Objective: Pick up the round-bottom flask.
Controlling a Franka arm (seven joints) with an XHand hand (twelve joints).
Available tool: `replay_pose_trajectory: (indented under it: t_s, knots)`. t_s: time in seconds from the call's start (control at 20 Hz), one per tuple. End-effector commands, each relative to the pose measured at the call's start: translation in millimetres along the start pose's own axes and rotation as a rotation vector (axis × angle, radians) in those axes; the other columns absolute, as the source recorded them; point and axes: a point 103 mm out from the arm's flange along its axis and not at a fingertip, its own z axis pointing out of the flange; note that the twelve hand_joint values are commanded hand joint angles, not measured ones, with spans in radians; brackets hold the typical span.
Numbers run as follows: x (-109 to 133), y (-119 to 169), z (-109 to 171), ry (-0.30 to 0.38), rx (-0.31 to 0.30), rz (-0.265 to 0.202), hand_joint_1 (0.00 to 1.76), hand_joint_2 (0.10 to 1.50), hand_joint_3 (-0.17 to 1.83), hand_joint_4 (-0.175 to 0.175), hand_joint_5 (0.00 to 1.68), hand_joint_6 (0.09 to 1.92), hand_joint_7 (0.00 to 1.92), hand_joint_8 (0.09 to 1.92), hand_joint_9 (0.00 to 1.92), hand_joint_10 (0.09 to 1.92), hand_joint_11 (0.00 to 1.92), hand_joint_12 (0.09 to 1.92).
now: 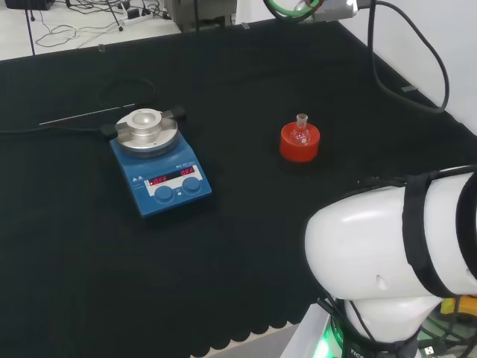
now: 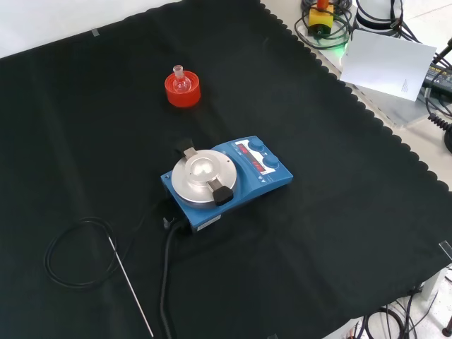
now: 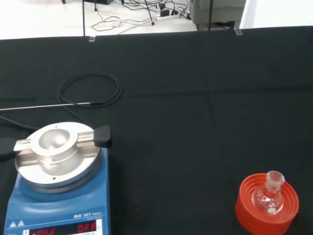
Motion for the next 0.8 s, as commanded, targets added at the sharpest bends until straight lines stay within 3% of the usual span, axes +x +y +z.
replay_pose_trajectory:
  t_s: [0.05,0.55,0.8]
  knots:
    - [-8,7,11,0.007,-0.022,0.037,0.15,1.29,0.31,-0.017,0.41,0.15,0.12,0.62,0.23,0.69,0.0,1.41]
    - [-38,47,70,0.066,0.045,0.119,0.16,1.29,0.29,-0.017,0.41,0.16,0.12,0.62,0.23,0.68,0.0,1.4]
    - [-56,80,107,0.08,0.055,0.129,0.2,1.28,0.28,-0.019,0.42,0.16,0.13,0.62,0.23,0.69,0.0,1.4]
